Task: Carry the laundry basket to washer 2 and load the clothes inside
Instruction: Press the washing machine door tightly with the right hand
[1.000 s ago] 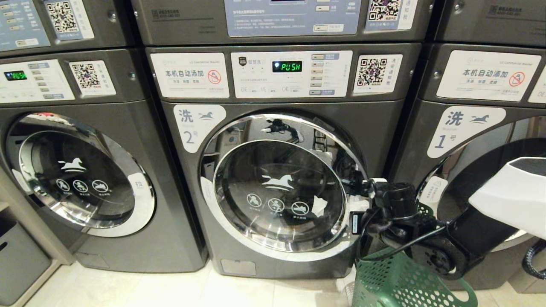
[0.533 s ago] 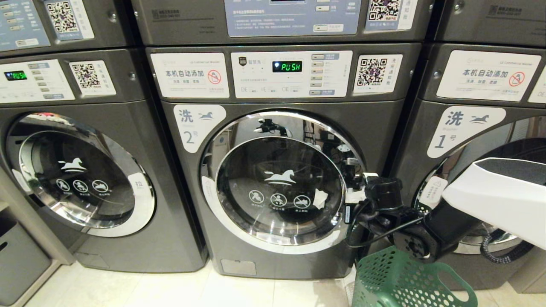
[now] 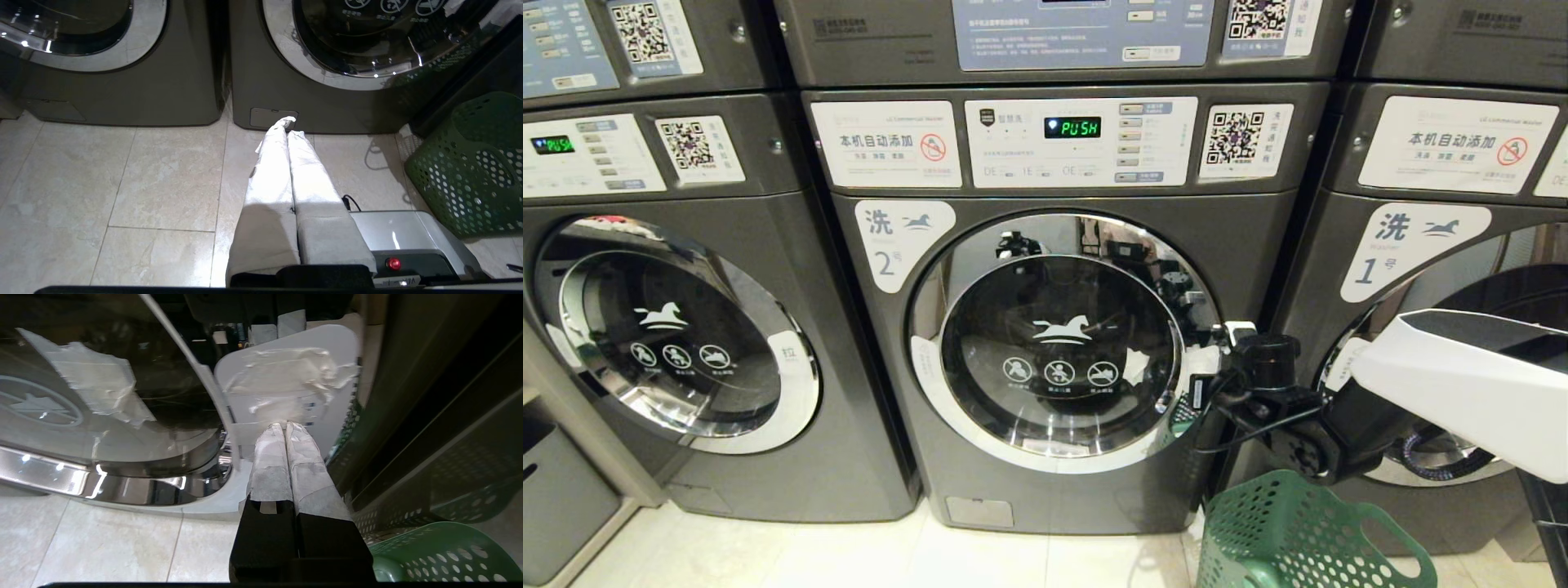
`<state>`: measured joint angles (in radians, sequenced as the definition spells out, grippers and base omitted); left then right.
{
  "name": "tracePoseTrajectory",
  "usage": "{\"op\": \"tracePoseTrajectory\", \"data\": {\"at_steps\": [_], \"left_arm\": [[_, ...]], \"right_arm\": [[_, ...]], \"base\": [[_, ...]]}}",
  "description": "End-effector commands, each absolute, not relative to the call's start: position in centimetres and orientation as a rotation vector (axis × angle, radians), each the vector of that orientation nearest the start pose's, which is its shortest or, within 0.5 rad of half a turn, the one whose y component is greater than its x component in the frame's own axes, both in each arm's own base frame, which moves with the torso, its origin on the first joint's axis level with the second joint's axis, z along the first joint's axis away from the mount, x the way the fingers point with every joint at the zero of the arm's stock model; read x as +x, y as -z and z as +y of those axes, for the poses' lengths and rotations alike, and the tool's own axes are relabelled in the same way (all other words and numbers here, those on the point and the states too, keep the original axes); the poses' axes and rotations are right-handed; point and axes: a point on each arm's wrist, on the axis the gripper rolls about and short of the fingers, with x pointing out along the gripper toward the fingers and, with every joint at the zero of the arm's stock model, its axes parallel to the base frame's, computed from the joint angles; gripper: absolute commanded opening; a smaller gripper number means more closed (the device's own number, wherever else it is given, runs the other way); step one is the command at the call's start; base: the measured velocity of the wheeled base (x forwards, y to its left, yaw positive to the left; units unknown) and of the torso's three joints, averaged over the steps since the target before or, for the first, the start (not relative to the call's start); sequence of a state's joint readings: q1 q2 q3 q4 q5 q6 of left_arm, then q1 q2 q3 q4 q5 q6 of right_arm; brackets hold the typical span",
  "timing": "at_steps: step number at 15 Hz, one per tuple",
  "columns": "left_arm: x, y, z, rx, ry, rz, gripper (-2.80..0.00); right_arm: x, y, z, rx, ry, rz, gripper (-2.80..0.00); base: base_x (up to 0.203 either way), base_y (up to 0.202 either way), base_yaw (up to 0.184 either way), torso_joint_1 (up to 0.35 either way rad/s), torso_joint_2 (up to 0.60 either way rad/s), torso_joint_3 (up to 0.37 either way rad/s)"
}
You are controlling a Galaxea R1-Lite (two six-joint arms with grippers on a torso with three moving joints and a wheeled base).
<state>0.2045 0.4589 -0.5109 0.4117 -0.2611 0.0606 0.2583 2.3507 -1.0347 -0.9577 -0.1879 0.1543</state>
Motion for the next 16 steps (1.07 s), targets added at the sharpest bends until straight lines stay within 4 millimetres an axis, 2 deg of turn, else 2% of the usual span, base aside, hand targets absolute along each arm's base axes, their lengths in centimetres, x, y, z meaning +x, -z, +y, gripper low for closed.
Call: {"op": "tracePoseTrajectory", "data": {"at_steps": [1,5,9,12,14,16], "left_arm": [[0.2,-17.9,-0.6,-0.023,0.11,0.384,-2.8],[-0.2,-16.0,-0.6,-0.011,0.235,0.424,-2.8],[-2.8,-11.7,-0.6,0.03,0.306,0.333,-2.8],[-4.3,-9.8,-0.4,0.063,0.184,0.212,-2.8],[-4.0,-8.4,0.0,0.119,0.031,0.195,-2.8],[-3.5,-8.3,0.0,0.164,0.008,0.144,-2.8]], "right_arm": [[41.4,-2.6,10.2,0.077,-0.037,0.345,-2.8],[41.8,-2.2,10.4,0.077,-0.039,0.346,-2.8],[42.5,-2.0,10.6,0.086,-0.043,0.303,-2.8],[43.1,-1.1,10.8,0.086,-0.051,0.269,-2.8],[43.7,-0.7,10.9,0.076,-0.051,0.255,-2.8],[44.1,-0.4,11.0,0.075,-0.051,0.25,-2.8]], "base": [[0.0,0.0,0.0,0.0,0.0,0.0],[0.0,0.0,0.0,0.0,0.0,0.0],[0.0,0.0,0.0,0.0,0.0,0.0],[0.0,0.0,0.0,0.0,0.0,0.0],[0.0,0.0,0.0,0.0,0.0,0.0],[0.0,0.0,0.0,0.0,0.0,0.0]]}}
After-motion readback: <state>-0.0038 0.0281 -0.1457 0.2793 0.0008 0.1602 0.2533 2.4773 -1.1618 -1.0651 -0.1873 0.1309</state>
